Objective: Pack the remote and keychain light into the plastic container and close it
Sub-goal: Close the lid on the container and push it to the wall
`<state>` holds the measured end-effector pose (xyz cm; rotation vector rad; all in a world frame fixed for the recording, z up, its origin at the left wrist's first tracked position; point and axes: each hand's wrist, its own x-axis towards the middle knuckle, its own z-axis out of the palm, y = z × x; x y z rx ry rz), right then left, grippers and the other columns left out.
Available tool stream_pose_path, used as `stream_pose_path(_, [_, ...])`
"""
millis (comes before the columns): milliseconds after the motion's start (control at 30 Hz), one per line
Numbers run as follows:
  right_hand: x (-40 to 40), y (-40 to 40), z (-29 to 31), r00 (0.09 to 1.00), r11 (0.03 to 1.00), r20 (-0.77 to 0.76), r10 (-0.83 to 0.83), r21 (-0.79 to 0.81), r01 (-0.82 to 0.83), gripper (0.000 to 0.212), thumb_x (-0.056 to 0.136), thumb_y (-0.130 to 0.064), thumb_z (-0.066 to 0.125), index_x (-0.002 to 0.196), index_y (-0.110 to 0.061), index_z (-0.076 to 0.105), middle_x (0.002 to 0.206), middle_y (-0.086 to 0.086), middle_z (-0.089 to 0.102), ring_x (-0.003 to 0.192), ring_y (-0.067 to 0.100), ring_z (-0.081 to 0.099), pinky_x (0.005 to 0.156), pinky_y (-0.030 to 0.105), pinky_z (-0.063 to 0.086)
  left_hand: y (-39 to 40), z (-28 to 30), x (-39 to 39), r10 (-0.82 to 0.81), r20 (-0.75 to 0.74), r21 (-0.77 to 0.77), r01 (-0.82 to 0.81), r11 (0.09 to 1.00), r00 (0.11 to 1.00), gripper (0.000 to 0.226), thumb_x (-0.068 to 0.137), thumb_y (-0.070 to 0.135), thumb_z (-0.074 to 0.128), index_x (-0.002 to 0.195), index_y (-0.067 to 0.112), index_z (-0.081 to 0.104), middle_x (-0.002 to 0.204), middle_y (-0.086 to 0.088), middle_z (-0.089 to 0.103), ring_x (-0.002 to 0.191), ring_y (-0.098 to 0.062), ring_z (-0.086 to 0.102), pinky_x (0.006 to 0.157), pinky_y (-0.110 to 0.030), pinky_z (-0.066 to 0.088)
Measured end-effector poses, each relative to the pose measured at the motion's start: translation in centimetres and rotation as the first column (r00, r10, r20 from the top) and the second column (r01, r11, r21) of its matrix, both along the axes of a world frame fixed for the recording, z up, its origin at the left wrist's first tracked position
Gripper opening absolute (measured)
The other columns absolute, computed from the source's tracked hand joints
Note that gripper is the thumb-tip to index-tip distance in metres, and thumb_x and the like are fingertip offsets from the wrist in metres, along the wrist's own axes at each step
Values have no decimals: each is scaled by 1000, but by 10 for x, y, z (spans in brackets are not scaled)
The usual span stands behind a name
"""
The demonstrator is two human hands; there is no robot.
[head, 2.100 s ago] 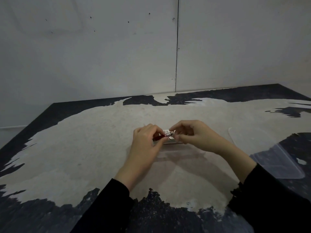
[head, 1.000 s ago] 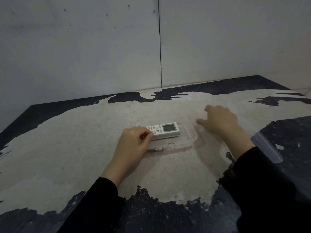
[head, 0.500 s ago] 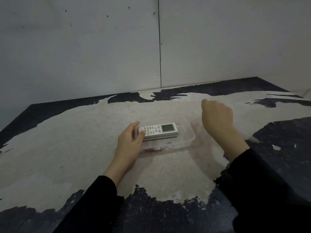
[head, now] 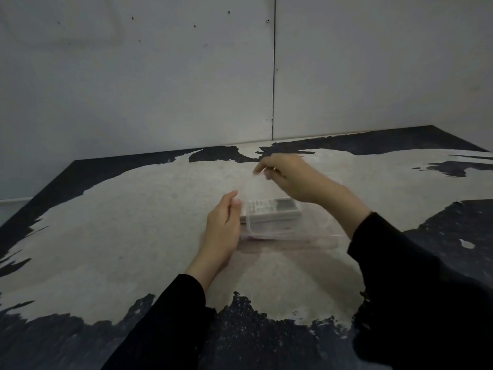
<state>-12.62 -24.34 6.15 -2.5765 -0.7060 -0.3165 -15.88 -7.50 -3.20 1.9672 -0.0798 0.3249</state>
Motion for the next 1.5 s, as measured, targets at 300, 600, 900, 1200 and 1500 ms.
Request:
stream_pose_path(300, [1,-20,-28,984,979,32,-175,115,170,27,92,-28,50,115,-18,61,111,9,62,108,23,54,96,43,42,0,-3,1,-33,-63,-46,30,998,997,44,90,40,47,132,28,45,133,-4,55,118,-13,52,100,-31,43])
stream_pose_path(600, [-26,-57,-59,837,829,-416,-355,274,488,38,95,-14,35,133,-8,37,138,18,47,112,31,50,88,32,36,-1,1,0,-29,-55,-49,26,998,998,41,92,30,47,133,24,46,133,-6,55,119,-15,51,98,-27,42])
stream_pose_path(900, [-24,-40,-64,864,800,-355,-357,361,479,36,92,-11,38,128,-10,44,81,-4,53,73,16,49,69,28,34,9,7,3,-83,-149,-142,62,988,985,39,93,29,44,132,27,48,126,1,59,111,-14,56,98,-35,47])
stream_pose_path(1200, [-23,-39,-63,891,852,-133,-435,258,455,38,94,-17,42,130,-9,46,125,11,51,107,23,52,91,33,40,8,11,7,-67,-88,-52,62,997,994,41,93,21,44,133,23,48,104,0,59,92,-12,55,88,-28,46])
stream_pose_path(1500, [-33,-42,-54,914,925,-142,-380,-45,377,59,95,-48,29,132,-6,49,135,12,51,121,29,48,104,42,40,12,27,8,-134,94,392,87,916,987,45,96,30,38,136,11,45,145,-7,44,134,-17,38,110,-24,24])
